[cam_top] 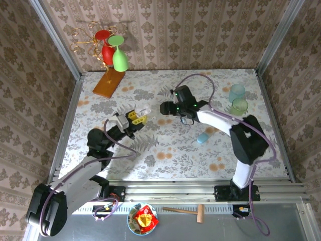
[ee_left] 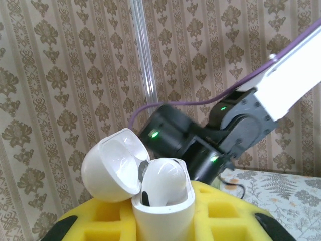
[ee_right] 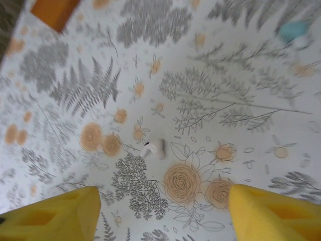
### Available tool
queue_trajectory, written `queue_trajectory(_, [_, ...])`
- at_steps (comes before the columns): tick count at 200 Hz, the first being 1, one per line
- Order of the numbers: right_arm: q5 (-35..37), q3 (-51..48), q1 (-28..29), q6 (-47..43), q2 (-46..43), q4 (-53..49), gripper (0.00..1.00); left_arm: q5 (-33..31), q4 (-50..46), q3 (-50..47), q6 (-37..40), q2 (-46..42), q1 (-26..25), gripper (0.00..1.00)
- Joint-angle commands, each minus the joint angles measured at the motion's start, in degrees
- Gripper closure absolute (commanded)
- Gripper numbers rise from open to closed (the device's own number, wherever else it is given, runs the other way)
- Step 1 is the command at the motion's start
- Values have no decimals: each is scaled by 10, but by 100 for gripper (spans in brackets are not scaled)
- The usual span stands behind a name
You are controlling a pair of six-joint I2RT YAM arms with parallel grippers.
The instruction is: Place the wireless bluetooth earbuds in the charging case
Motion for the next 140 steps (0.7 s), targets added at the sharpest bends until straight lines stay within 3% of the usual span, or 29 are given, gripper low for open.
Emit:
queue_trajectory(1, [-21, 67, 21, 21, 60, -62, 42, -7, -22, -2, 24, -6, -6, 100])
queue_trajectory(35, [-32, 146, 28, 12, 145, -95, 53, -7, -22, -6, 28, -4, -10, 100])
queue_trajectory(88, [-53, 234, 27, -5, 233, -130, 56, -11, -18, -14, 32, -1, -13, 100])
queue_trajectory(140, [-61, 242, 27, -8, 256, -136, 64, -13, -14, -17, 34, -1, -13, 100])
